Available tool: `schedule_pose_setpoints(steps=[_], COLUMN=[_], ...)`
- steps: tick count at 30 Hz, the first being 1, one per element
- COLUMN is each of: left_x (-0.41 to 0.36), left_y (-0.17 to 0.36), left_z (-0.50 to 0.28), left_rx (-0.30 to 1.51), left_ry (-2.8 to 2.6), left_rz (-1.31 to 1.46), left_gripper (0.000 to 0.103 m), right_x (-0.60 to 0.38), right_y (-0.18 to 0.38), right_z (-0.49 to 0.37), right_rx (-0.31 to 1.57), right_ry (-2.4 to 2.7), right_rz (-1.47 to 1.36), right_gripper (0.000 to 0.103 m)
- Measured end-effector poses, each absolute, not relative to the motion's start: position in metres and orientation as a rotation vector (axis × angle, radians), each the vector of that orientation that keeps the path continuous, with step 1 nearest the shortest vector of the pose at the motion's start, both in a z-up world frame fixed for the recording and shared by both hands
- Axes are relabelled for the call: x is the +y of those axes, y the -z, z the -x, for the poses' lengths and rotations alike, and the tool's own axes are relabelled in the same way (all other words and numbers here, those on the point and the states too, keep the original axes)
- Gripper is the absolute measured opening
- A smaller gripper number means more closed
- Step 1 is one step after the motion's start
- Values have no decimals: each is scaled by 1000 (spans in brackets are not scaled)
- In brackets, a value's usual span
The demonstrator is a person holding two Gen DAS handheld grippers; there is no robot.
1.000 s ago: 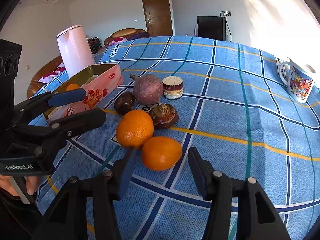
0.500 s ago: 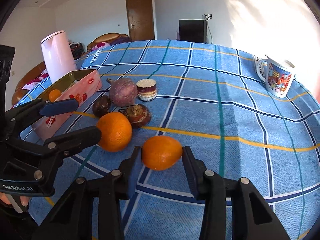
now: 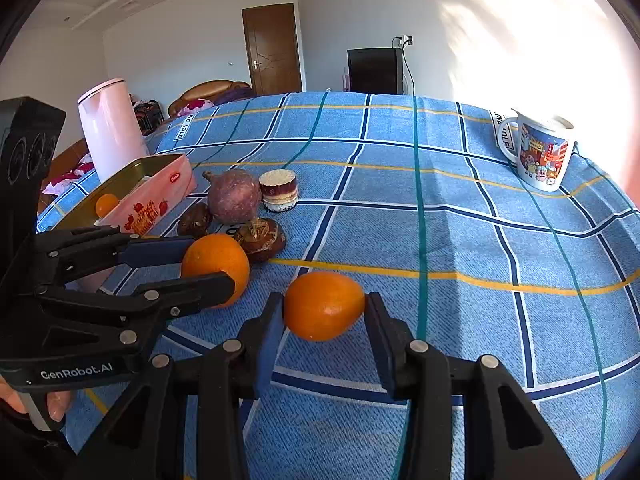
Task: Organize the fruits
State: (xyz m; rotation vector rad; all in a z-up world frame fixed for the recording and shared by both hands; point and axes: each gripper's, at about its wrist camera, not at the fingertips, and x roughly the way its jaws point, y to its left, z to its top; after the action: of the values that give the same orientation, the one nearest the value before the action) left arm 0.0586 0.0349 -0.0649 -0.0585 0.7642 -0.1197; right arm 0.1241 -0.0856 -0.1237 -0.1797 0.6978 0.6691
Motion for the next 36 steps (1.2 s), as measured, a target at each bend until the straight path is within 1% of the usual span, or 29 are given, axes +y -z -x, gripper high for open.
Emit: schedule_pose_setpoints(steps=[6,7,8,10,13,15,16,17,18,19,27,28,29,30,31,36], left_x=[40,41,41,41,41,40,38,38,38,39,39,36,33,29,26,29], left_y=[56,55,54,53,53,54,54,55,57,59,69,74,74,73,74,72], left_z=[-50,-49,-48,-46,-47,-47,-47,-48,-49,-51,-53,-54,-53,-51,-51,-47], left_rx=[701,692,686,672,679,682,688,696,711,725,775,799,799,790,791,772], left_ry=[96,96,97,106,109,98,95,85,79,83,165,184,181,173,166,155], left_rz=[68,71,73,73,70,60,53,49,46,52,98,100,79,57,41,50], left_gripper=[46,43,31,28,28,33,43,59,66,67,68,65,57,51,49,49], right_x=[-88,-88,-89,-89,-89,-89,-89,-89,-89,-89,-93,-94,-94,-94,-93,-92], right_y=[117,117,116,115,114,115,115,115,115,115,114,114,114,115,115,114], right_z=[-110,-109,-108,-106,-103,-103,-102,-102,-102,-102,-104,-104,-105,-105,-106,-104], right_rx=[610,602,596,582,562,564,564,563,563,564,562,563,565,569,572,560], right_ry=[-699,-702,-704,-706,-707,-706,-707,-707,-706,-706,-696,-690,-687,-685,-687,-689], right_rz=[187,186,184,187,191,195,194,192,192,193,170,165,161,164,167,172], right_gripper=[43,43,43,43,43,43,43,43,43,43,43,43,43,43,43,43])
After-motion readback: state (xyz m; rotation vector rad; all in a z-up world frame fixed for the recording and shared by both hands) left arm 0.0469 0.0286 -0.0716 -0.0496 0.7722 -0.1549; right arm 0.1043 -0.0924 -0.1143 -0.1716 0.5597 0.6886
